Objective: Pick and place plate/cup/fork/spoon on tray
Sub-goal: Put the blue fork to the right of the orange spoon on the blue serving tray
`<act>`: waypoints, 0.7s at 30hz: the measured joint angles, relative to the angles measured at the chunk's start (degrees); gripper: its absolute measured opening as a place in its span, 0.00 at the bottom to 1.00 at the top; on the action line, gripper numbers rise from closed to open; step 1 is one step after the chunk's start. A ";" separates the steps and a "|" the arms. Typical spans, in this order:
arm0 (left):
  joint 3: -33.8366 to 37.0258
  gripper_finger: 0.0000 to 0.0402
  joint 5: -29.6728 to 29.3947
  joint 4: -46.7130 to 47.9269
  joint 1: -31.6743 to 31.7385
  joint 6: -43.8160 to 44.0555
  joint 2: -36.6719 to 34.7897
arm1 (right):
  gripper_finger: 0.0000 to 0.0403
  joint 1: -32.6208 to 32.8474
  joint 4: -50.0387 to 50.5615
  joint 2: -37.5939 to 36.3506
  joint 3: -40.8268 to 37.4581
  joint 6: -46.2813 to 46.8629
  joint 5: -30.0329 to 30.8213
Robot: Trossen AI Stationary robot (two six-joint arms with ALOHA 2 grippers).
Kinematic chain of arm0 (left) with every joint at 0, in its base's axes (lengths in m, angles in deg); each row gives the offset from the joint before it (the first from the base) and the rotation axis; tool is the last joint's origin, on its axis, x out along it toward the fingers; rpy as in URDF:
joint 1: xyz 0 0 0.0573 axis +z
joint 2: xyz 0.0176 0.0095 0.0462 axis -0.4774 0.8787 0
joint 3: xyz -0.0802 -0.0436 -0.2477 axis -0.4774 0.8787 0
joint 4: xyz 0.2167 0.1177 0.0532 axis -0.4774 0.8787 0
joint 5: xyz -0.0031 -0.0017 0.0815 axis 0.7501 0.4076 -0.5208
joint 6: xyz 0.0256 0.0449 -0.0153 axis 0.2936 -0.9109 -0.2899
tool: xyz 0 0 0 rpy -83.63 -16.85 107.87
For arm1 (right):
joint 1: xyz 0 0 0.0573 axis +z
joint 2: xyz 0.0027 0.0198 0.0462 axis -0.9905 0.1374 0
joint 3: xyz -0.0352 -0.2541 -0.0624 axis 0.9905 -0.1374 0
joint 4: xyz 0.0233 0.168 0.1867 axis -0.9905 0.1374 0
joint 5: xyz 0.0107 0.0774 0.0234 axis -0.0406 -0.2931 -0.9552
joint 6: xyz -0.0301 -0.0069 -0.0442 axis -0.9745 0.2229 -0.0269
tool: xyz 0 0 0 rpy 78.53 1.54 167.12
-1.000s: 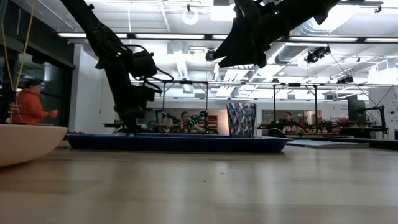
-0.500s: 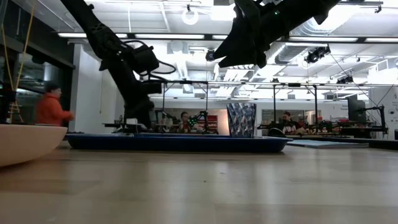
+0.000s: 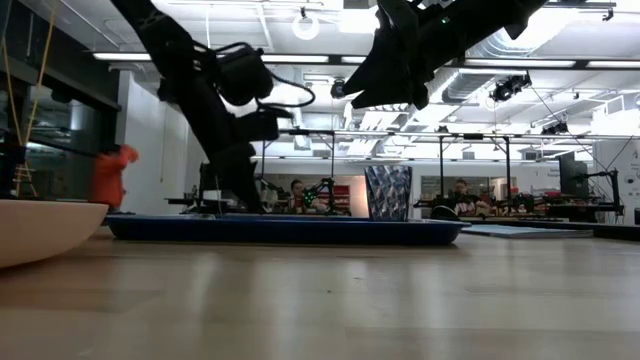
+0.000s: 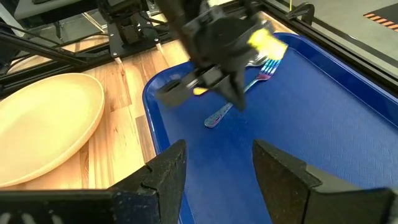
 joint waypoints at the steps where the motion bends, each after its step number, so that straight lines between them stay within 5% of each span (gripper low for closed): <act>1: 0.00 0.00 0.00 0.05 -1.08 0.84 0.00 | 0.43 0.00 0.00 0.00 0.00 0.00 0.00; 21: 5.56 0.00 -0.18 -3.95 -6.42 9.81 -0.02 | 0.43 0.00 0.02 0.00 0.00 0.00 -0.46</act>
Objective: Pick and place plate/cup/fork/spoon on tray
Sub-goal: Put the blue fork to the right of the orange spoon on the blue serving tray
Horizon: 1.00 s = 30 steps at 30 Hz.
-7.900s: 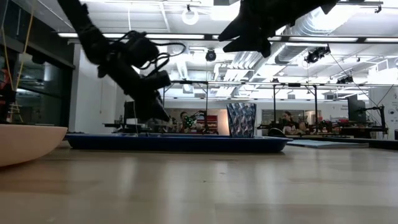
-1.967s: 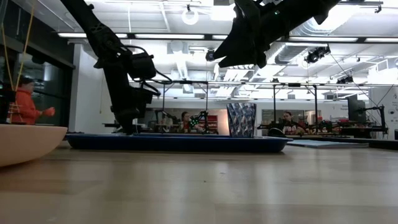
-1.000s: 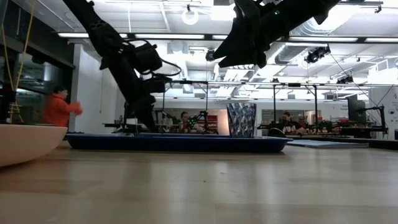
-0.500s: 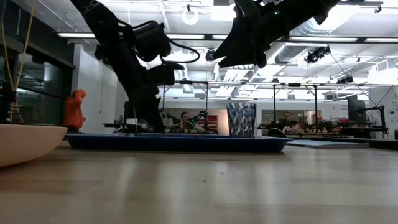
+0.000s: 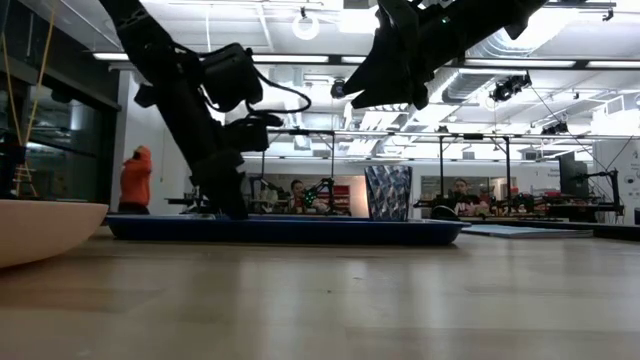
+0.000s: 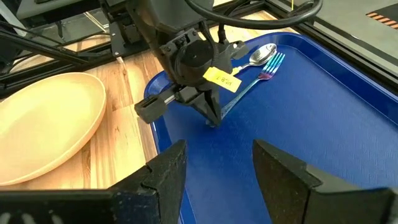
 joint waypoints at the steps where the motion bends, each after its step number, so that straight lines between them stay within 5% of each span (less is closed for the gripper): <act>1: 0.22 0.00 0.05 -0.64 -0.01 0.00 0.00 | 0.43 0.01 0.00 0.00 0.00 0.00 0.00; 30: 1.01 0.00 1.25 -0.19 0.12 -0.07 -0.08 | 0.43 0.02 0.00 0.00 0.00 0.16 0.03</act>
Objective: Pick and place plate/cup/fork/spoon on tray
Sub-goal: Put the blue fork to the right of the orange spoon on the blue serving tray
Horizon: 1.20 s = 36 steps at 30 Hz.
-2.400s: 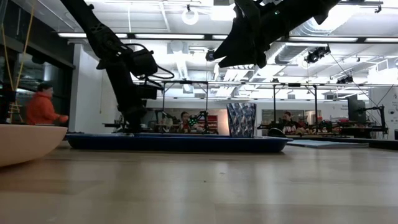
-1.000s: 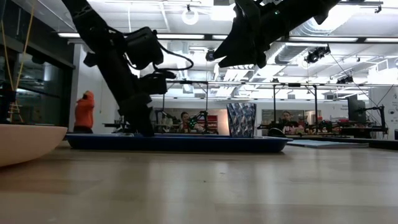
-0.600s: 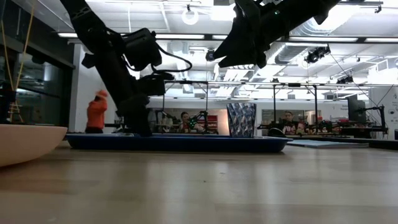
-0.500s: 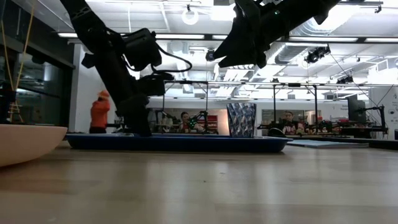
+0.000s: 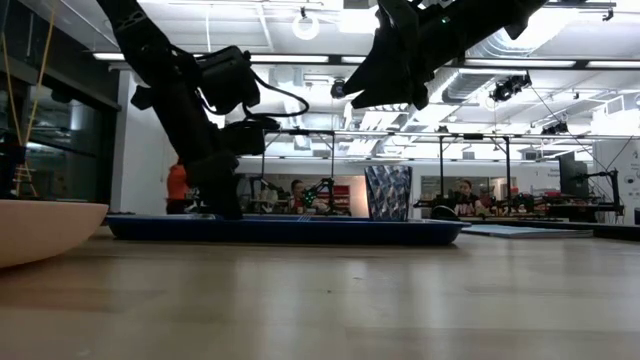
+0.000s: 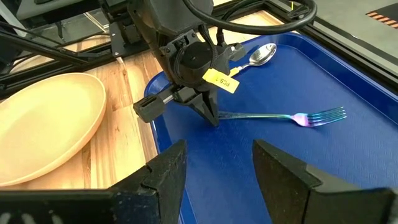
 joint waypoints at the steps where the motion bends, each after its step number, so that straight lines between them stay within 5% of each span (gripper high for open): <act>1: -0.11 0.00 -0.01 0.10 0.05 -0.35 -0.10 | 0.43 -0.02 0.00 0.00 0.00 -0.07 0.02; 11: -7.78 0.00 -1.49 -4.20 5.60 -14.55 1.59 | 0.43 -0.02 -1.42 0.00 0.00 -0.34 0.32; 19: -19.88 0.00 3.05 -4.20 11.29 -22.66 13.90 | 0.43 -0.02 -1.92 0.00 0.00 -1.21 0.30; 25: -27.83 0.00 0.77 -3.90 13.20 -21.39 22.52 | 0.43 -0.02 -1.73 0.00 0.01 -1.21 0.26; 36: -28.42 0.00 -0.66 -2.48 13.90 -18.97 23.16 | 0.43 -0.02 -1.44 0.00 0.00 -1.21 -0.29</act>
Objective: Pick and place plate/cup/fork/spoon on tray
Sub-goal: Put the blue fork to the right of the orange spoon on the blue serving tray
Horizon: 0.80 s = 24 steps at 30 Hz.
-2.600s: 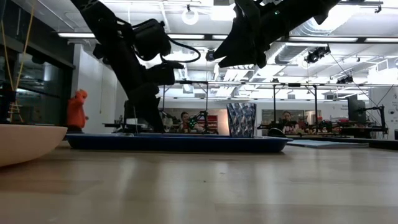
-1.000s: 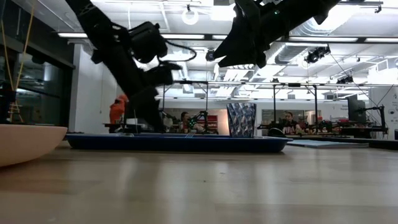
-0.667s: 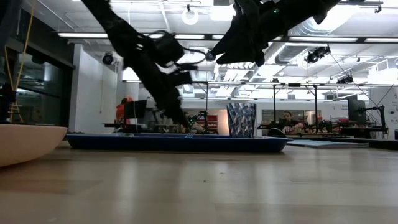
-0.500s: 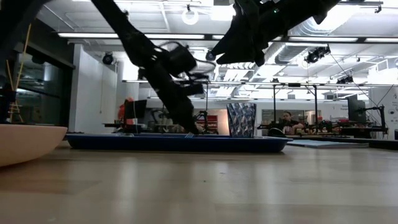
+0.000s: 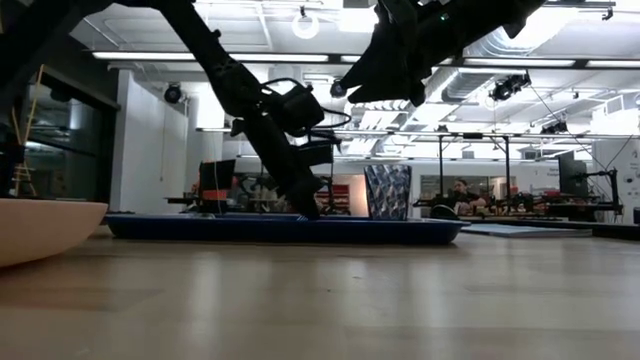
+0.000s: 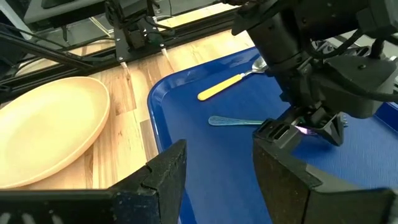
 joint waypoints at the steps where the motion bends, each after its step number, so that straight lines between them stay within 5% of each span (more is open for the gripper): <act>1: 0.00 0.00 -0.02 0.73 0.02 0.10 0.00 | 0.43 0.00 0.01 0.00 0.00 0.00 -0.02; 8: -0.04 0.00 -8.00 6.98 1.11 0.52 -1.09 | 0.43 0.00 0.08 0.00 0.02 0.00 -0.24; 24: 0.04 0.00 -8.08 20.14 3.67 1.97 -7.89 | 0.43 0.00 0.20 0.00 0.02 0.00 -0.20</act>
